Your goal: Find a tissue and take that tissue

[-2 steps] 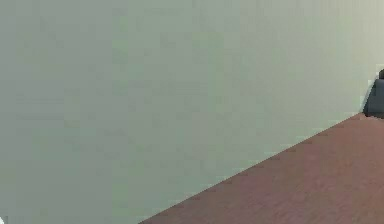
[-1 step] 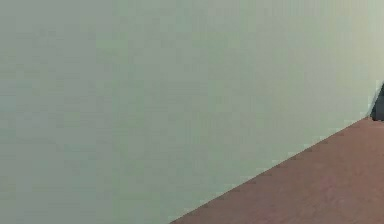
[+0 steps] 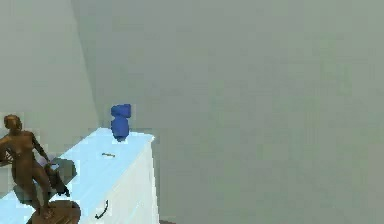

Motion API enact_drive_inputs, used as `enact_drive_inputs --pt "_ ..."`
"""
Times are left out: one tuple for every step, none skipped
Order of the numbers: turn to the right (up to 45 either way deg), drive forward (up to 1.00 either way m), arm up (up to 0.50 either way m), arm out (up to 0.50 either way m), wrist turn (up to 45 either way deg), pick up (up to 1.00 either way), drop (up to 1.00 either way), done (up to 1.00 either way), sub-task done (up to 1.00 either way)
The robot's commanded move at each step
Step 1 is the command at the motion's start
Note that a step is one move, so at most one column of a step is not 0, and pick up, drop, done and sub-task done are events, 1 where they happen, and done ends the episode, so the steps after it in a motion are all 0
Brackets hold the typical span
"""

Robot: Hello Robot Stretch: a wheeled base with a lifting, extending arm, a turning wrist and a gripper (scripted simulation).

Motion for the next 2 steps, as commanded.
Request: enact_drive_inputs --pt "-45.0 0.00 0.00 0.00 0.0 0.00 0.00 0.00 0.00" --pt "-45.0 0.00 0.00 0.00 0.0 0.00 0.00 0.00 0.00"
